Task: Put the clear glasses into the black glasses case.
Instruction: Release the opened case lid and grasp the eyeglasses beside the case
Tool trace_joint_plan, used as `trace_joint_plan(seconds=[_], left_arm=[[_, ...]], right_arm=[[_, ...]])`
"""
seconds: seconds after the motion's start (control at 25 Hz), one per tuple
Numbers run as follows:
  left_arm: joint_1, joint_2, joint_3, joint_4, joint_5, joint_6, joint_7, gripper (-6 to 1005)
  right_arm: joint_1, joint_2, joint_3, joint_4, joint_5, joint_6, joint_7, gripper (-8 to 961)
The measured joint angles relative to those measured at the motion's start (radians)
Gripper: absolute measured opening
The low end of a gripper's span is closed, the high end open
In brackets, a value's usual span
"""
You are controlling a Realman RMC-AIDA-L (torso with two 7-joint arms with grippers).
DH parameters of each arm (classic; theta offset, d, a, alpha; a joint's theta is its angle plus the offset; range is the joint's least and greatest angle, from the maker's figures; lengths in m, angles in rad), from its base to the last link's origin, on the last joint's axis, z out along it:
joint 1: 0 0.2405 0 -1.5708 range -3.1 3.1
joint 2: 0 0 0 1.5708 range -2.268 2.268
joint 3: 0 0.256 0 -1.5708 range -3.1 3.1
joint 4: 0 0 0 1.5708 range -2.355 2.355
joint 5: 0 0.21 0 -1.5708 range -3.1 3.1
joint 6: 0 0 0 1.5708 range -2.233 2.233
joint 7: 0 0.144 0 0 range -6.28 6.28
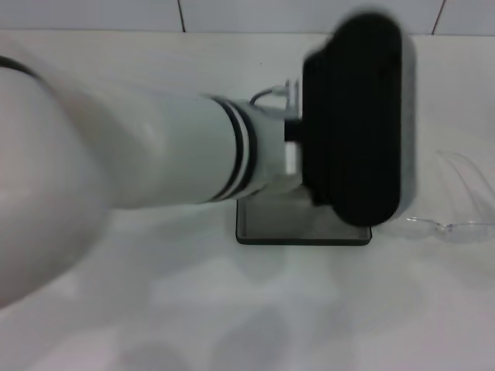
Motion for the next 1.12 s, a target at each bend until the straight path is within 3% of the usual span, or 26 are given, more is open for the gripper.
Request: trace_joint_plan(seconds=[0.16, 0.24, 0.48, 0.64, 0.76, 0.84, 1.0, 1.12], left_arm=[[0.063, 0.000, -0.074, 0.090, -0.145, -0.026, 0.000, 438], [0.087, 0.001, -0.113, 0.095, -0.231, -0.050, 0.003, 439], [0.214, 0.004, -0.316, 0.053, -0.705, -0.082, 0.175, 434], [0.279, 0.004, -0.454, -0.062, -1.089, -0.035, 0.386, 424], [0.284, 0.004, -0.525, -0.157, -1.259, 0.034, 0.451, 390], [0.287, 0.004, -0.561, -0.205, -1.317, 0.082, 0.464, 368], [0.309, 0.003, -0.601, -0.256, -1.340, 0.146, 0.484, 366], [0.315, 0.003, -0.604, -0.291, -1.347, 0.155, 0.503, 365]], right_arm=[[0.081, -0.059, -0.048, -0.177, -0.207, 0.018, 0.206, 870], [0.118, -0.079, -0.087, -0.277, -0.296, 0.018, 0.307, 869], [0.268, -0.121, -0.295, -0.529, -0.545, 0.009, 0.624, 844], [0.377, -0.132, -0.459, -0.608, -0.680, 0.008, 0.787, 828], [0.448, -0.115, -0.530, -0.620, -0.787, -0.005, 0.862, 817], [0.494, -0.086, -0.580, -0.625, -0.871, -0.018, 0.900, 810], [0.591, -0.003, -0.646, -0.633, -1.029, -0.019, 0.936, 797], [0.640, 0.045, -0.714, -0.637, -1.110, 0.001, 0.951, 786]])
